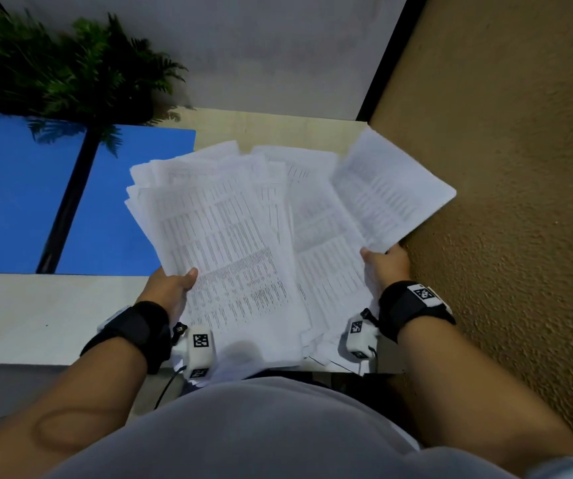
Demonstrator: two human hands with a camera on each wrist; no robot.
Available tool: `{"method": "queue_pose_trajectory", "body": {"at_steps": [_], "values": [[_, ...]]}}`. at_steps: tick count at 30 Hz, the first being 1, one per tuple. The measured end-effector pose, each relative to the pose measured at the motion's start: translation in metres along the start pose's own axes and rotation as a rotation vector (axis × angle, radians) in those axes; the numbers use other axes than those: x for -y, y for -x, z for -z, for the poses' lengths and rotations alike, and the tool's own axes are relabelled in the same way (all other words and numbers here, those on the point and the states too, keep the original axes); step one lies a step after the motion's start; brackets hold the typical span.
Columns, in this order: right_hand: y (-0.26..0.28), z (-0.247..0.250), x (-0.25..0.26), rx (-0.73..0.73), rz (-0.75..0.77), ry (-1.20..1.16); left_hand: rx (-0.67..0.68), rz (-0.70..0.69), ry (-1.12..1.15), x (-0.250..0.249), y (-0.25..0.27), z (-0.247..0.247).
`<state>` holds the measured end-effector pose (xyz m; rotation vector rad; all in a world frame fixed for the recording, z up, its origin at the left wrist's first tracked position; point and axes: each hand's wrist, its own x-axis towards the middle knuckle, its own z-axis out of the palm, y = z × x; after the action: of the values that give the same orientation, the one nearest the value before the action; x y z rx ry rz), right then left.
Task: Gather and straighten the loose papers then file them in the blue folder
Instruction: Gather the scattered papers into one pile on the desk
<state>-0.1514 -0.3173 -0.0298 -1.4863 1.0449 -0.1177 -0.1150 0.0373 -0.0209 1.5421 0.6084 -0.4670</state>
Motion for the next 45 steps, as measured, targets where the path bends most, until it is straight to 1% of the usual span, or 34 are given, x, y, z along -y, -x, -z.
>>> {"method": "queue_pose_trajectory", "body": {"at_steps": [1,2,3,5,7,9,13,15,17,19,21,23,25,27,29,32,33,34,35,36,37,38,40,41,42,44,45], "values": [[0.004,0.0,0.0,-0.014,-0.021,-0.038,-0.005,0.005,0.01,0.001,0.0,0.0],[0.006,0.0,-0.003,0.013,-0.049,-0.071,-0.008,0.007,0.013,0.003,-0.002,0.0],[0.011,-0.001,-0.006,0.07,-0.095,-0.109,0.003,0.025,0.022,0.006,-0.003,-0.001],[0.024,-0.005,-0.014,0.235,-0.188,-0.166,0.017,0.052,0.043,0.011,-0.006,-0.008],[0.033,-0.011,-0.022,0.32,-0.246,-0.107,0.051,0.073,0.042,0.013,-0.007,-0.02],[0.04,-0.015,-0.027,0.344,-0.273,-0.039,0.071,0.054,-0.017,0.014,-0.008,-0.033],[0.049,-0.013,-0.026,0.404,-0.316,0.029,0.132,-0.046,-0.189,0.011,-0.015,-0.05],[0.049,-0.011,-0.025,0.422,-0.315,0.044,0.195,-0.043,-0.203,0.009,-0.02,-0.055],[0.046,-0.008,-0.026,0.403,-0.303,0.014,0.246,-0.035,-0.232,0.001,-0.019,-0.058],[0.045,-0.009,-0.028,0.328,-0.261,-0.099,0.3,-0.024,-0.265,-0.001,-0.022,-0.059],[0.047,-0.009,-0.023,0.184,-0.208,-0.224,0.305,-0.041,-0.293,0.0,-0.024,-0.057],[0.044,-0.005,-0.016,0.009,-0.132,-0.27,0.269,-0.067,-0.28,0.003,-0.024,-0.052],[0.037,0.003,-0.004,-0.094,-0.092,-0.217,0.263,-0.073,-0.228,0.003,-0.023,-0.044],[0.02,0.013,0.003,-0.139,-0.101,-0.045,0.275,-0.062,-0.135,-0.002,-0.018,-0.035],[0.008,0.023,0.012,-0.085,-0.153,0.133,0.281,-0.054,-0.089,-0.008,-0.015,-0.029],[0.003,0.027,0.022,0.113,-0.267,0.325,0.292,-0.07,-0.137,-0.014,-0.012,-0.031],[0.005,0.025,0.024,0.176,-0.286,0.4,0.3,-0.079,-0.149,-0.014,-0.014,-0.034],[-0.001,0.02,0.014,0.194,-0.275,0.442,0.287,-0.064,-0.174,-0.011,-0.016,-0.037],[-0.005,0.016,0.006,0.198,-0.251,0.438,0.252,-0.058,-0.207,-0.007,-0.018,-0.042],[-0.006,0.008,-0.005,0.155,-0.235,0.337,0.205,-0.044,-0.244,-0.001,-0.02,-0.048],[-0.003,0.002,-0.012,0.077,-0.229,0.252,0.163,-0.042,-0.275,0.003,-0.019,-0.053],[0.009,-0.008,-0.009,-0.015,-0.195,0.186,0.108,-0.037,-0.3,0.005,-0.017,-0.059],[0.026,-0.019,-0.007,-0.139,-0.129,0.204,0.0,-0.047,-0.365,0.01,-0.016,-0.07],[0.032,-0.023,-0.007,-0.152,-0.128,0.173,-0.007,-0.04,-0.423,0.011,-0.016,-0.074],[0.034,-0.027,-0.011,-0.124,-0.152,0.134,-0.003,0.002,-0.462,0.01,-0.017,-0.079],[0.037,-0.031,-0.014,0.003,-0.179,0.11,0.05,0.092,-0.499,0.013,-0.021,-0.082],[0.034,-0.03,-0.016,0.049,-0.2,0.117,0.084,0.104,-0.533,0.013,-0.022,-0.081]]}}
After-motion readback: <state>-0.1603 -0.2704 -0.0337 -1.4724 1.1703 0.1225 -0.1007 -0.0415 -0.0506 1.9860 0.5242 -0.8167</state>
